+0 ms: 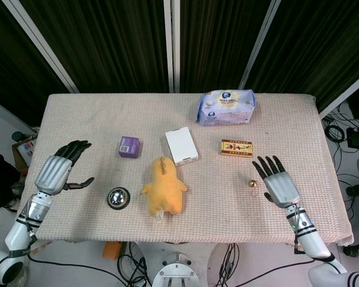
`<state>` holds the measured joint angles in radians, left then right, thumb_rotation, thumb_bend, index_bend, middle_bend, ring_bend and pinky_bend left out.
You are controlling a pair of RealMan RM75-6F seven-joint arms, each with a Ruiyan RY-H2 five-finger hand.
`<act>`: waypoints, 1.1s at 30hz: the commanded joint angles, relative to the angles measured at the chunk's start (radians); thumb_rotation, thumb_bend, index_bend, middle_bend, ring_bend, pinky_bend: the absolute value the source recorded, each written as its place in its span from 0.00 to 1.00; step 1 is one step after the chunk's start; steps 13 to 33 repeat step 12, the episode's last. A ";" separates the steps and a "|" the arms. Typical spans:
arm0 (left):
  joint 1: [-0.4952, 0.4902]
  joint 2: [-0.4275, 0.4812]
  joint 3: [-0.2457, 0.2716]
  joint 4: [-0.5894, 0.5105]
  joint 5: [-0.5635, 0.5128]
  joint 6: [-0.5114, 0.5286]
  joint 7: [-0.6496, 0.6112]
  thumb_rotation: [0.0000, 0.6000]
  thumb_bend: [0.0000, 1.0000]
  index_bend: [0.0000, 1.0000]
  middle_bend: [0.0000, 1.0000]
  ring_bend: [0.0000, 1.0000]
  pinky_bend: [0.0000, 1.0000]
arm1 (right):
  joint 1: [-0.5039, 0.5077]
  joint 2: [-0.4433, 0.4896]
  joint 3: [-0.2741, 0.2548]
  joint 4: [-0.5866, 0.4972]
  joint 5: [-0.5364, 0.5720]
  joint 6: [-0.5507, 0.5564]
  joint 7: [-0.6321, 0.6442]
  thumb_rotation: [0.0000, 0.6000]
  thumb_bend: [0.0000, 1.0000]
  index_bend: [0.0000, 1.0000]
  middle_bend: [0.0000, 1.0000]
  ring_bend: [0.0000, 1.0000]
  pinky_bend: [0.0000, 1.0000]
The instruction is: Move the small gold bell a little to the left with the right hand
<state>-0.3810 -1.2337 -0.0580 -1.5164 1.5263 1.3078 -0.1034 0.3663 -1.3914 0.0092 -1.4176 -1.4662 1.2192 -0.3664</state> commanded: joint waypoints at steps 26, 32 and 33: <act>0.253 0.115 0.117 -0.009 -0.053 0.207 0.262 0.55 0.21 0.12 0.10 0.09 0.20 | -0.291 0.312 -0.047 -0.170 0.039 0.335 0.160 1.00 0.06 0.00 0.00 0.00 0.00; 0.253 0.115 0.117 -0.009 -0.053 0.207 0.262 0.55 0.21 0.12 0.10 0.09 0.20 | -0.291 0.312 -0.047 -0.170 0.039 0.335 0.160 1.00 0.06 0.00 0.00 0.00 0.00; 0.253 0.115 0.117 -0.009 -0.053 0.207 0.262 0.55 0.21 0.12 0.10 0.09 0.20 | -0.291 0.312 -0.047 -0.170 0.039 0.335 0.160 1.00 0.06 0.00 0.00 0.00 0.00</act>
